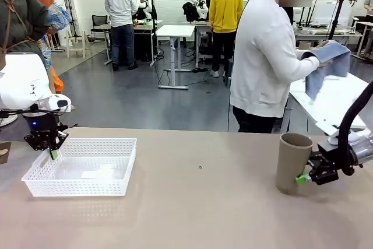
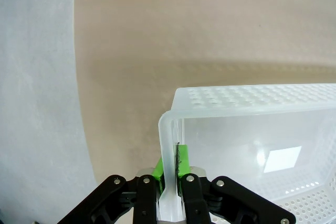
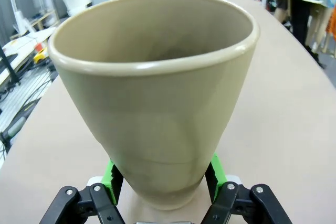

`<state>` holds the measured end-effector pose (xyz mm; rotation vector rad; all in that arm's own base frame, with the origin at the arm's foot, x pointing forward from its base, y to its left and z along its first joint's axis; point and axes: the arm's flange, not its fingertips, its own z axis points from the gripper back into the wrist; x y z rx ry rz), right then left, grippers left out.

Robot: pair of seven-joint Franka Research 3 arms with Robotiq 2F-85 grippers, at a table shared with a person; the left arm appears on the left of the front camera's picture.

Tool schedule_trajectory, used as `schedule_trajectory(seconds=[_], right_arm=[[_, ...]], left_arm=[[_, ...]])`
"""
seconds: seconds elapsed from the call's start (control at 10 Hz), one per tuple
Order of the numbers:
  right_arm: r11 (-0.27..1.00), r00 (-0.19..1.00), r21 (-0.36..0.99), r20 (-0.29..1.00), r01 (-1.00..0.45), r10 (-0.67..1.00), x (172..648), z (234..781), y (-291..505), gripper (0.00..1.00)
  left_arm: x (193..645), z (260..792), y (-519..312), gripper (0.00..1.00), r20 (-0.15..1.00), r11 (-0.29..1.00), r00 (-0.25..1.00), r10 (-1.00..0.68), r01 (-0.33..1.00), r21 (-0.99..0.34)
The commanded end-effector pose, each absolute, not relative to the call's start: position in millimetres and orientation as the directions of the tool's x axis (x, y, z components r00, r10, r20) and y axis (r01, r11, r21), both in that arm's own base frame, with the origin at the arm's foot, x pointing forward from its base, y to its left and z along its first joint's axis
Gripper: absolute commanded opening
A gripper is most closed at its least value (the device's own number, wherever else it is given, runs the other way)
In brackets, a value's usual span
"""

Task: Clean and organize the cups into the basket.
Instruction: Pick up the Organizing basket and move it to the center of the table, then pick up the Reusable plastic cup from the right side of the table and place it inside the Organizing basket.

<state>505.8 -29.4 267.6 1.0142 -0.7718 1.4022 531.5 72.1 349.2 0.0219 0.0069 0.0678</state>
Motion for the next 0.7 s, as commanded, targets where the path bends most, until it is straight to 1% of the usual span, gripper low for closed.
schedule_trajectory(seconds=[0.0, 0.1, 0.5, 0.6], right_arm=[[0.017, 0.118, 0.121, 0.917, -0.993, 0.381, 491, 316, -34, 0.19], [0.060, 0.126, 0.112, 0.920, -0.992, 0.370, 485, 345, -41, 0.19], [0.112, 0.122, 0.088, 0.928, -0.990, 0.352, 475, 408, -58, 0.19], [0.134, 0.120, 0.078, 0.931, -0.988, 0.344, 473, 424, -62, 0.19]], left_arm=[[525, 358, 42, 0.03, -0.012, 0.995, 0.995, 0.102, -0.102, 0.022], [527, 364, 22, 0.03, -0.010, 0.992, 0.993, 0.119, -0.118, 0.032], [546, 362, -54, 0.03, -0.024, 0.997, 0.997, 0.069, -0.068, 0.043], [551, 364, -73, 0.03, -0.025, 0.996, 0.997, 0.077, -0.076, 0.042]])
